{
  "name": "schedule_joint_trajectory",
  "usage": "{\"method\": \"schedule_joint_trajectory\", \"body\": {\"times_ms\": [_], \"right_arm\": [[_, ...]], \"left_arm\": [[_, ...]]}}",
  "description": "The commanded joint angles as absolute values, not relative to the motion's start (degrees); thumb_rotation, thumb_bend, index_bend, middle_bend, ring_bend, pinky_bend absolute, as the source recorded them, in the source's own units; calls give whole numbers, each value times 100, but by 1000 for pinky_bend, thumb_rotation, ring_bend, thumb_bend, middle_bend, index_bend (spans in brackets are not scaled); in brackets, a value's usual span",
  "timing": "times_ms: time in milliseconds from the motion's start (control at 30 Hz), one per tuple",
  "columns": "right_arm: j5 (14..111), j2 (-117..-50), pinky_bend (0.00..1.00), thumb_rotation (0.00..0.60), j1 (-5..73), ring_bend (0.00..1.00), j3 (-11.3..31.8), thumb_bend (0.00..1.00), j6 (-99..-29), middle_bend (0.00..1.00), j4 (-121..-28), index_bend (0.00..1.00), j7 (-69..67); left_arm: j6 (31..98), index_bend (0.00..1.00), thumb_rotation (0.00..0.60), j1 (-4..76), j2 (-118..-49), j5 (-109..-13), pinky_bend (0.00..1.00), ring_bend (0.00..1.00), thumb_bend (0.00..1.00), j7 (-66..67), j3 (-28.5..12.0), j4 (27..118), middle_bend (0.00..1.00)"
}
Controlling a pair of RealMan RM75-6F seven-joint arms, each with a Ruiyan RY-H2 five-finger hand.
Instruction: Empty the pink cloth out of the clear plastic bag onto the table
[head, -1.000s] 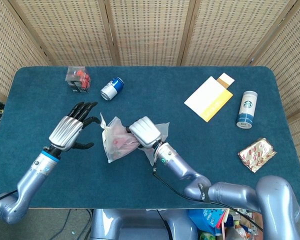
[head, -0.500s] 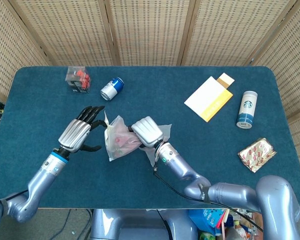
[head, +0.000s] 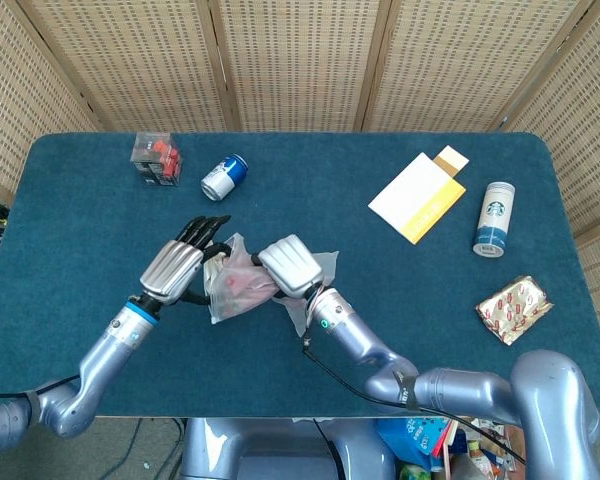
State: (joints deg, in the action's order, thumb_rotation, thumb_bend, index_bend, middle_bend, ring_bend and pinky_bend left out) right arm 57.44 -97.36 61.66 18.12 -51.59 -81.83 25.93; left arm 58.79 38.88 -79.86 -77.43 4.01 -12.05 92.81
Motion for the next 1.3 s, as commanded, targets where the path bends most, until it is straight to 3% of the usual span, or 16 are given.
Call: {"method": "schedule_joint_trajectory", "body": {"times_ms": [33,500,767,1000,1100,1167,1300], "right_arm": [[5692,-9735,679,600,6177,594,1830,601,-5184,714,-8224,642,2625],[5438,-9710,679,600,6192,594,1889,601,-5172,714,-8364,642,2524],[5373,-9594,679,600,6161,594,1838,601,-5132,712,-8365,642,2449],[5401,-9467,679,600,6127,593,1740,601,-5068,674,-8327,642,2413],[5428,-9372,591,600,6100,525,1667,601,-4975,556,-8316,588,2361],[5437,-9338,436,600,6089,382,1640,585,-4937,387,-8314,445,2339],[5384,-9195,186,600,6036,85,1576,399,-4826,63,-8340,163,2271]], "left_arm": [[5912,353,600,3920,-8063,-7748,0,0,147,398,-1211,9260,0],[5957,357,600,4078,-8513,-7691,0,0,147,524,-1187,8971,0],[5887,663,600,4214,-8791,-7539,0,0,396,640,-1223,8771,0],[5782,709,600,4323,-9043,-7296,0,0,420,603,-1313,8613,0],[5698,711,600,4389,-9163,-7196,0,0,424,592,-1339,8509,0],[5661,711,600,4407,-9203,-7151,0,0,424,567,-1349,8489,0],[5528,712,600,4510,-9384,-7003,0,0,423,487,-1421,8297,0]]}}
